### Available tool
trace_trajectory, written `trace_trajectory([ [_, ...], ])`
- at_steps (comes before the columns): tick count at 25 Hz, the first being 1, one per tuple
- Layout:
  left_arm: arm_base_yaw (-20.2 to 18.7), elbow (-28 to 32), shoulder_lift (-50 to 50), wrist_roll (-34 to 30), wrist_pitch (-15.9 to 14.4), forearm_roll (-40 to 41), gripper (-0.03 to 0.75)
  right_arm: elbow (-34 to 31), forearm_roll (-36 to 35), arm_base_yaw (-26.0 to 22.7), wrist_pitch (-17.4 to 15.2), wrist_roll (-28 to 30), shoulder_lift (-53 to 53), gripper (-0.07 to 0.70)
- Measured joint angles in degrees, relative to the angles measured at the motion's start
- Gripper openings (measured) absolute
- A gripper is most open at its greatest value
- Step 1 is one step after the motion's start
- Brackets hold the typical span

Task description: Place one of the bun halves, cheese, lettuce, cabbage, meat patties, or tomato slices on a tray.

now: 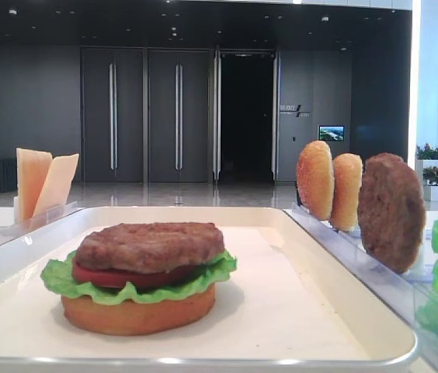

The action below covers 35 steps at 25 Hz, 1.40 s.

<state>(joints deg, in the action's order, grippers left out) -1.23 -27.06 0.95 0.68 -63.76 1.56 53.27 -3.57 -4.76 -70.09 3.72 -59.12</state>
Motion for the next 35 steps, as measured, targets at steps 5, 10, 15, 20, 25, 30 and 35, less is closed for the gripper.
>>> trace_trajectory([
  [5,0.00,0.00,0.00,0.00,0.00,0.00,0.692,-5.42,0.00,0.00,0.05,0.17,14.89,0.461],
  [10,0.00,0.00,0.00,0.00,0.00,0.00,0.692,-10.47,0.00,0.00,0.13,1.16,29.02,0.461],
  [15,0.00,0.00,0.00,0.00,0.00,0.00,0.692,-16.25,0.06,0.00,2.29,1.49,40.62,0.461],
  [20,0.00,0.00,0.00,0.00,0.00,0.00,0.692,-22.05,0.06,0.00,2.82,1.52,48.95,0.461],
  [25,0.00,0.00,0.00,0.00,0.00,0.00,0.692,-24.18,0.08,0.00,4.25,1.52,56.24,0.461],
  [30,0.00,0.00,0.00,0.00,0.00,0.00,0.692,-24.62,0.08,0.00,4.50,1.55,59.45,0.461],
  [35,0.00,0.00,0.00,0.00,0.00,0.00,0.692,-24.69,0.12,0.93,4.54,1.55,59.56,0.461],
])
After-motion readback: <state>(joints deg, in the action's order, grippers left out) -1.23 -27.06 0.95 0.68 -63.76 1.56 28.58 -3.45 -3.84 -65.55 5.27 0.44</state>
